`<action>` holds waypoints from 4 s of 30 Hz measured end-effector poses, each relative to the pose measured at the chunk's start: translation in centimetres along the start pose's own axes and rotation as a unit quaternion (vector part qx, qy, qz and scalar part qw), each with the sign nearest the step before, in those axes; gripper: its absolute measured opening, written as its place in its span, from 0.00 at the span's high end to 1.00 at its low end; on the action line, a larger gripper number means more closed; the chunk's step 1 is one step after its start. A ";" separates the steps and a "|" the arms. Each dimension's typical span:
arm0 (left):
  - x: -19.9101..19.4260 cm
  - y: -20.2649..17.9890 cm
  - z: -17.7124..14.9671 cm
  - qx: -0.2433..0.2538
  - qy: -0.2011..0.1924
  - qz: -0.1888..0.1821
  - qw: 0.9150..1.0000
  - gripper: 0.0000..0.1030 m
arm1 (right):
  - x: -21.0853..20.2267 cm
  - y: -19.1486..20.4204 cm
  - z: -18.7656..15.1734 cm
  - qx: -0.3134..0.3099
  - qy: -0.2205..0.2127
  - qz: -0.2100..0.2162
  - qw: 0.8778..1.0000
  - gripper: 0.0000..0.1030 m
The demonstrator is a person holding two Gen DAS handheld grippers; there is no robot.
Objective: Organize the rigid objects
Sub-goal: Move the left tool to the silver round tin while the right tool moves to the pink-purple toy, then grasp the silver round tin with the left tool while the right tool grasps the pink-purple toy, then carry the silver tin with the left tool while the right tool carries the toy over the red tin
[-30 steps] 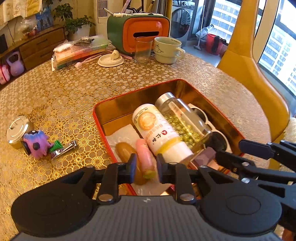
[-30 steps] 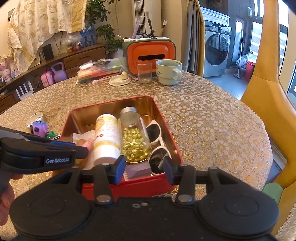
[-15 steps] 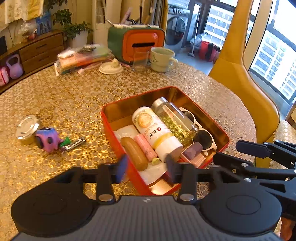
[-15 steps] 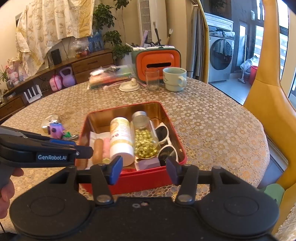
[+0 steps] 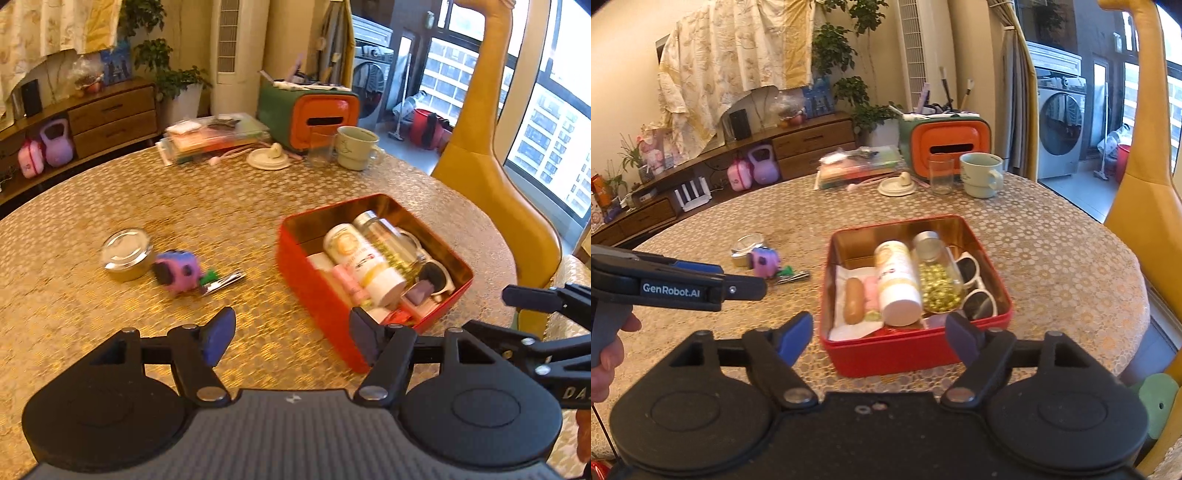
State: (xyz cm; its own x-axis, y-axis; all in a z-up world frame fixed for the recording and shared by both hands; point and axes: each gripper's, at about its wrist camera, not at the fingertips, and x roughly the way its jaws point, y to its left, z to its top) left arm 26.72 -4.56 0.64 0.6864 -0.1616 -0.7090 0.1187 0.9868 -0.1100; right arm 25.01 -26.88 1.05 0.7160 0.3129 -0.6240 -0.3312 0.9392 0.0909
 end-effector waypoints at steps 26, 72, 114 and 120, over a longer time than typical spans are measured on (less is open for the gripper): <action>1.7 13.1 -0.6 -0.076 -0.017 0.121 0.990 0.21 | 5.9 8.5 1.2 -0.072 0.029 0.083 0.994 0.00; 16.0 19.1 4.3 -0.097 0.007 0.081 0.992 0.24 | 24.3 15.4 4.5 -0.139 0.069 0.078 0.985 0.39; 1.4 9.5 2.7 -0.051 -0.007 0.046 0.998 0.25 | 5.9 9.7 4.6 -0.113 0.000 0.048 0.992 0.50; -0.3 6.0 2.9 -0.032 -0.014 0.027 0.999 0.25 | 3.7 6.6 4.0 -0.089 -0.008 0.033 0.995 0.50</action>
State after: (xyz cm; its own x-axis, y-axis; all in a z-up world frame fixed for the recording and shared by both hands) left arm 29.33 1.37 2.21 0.7106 -0.1074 -0.6953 0.0360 0.9925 -0.1165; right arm 27.96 -18.89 2.46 0.6979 0.3764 -0.6093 -0.4807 0.8769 -0.0089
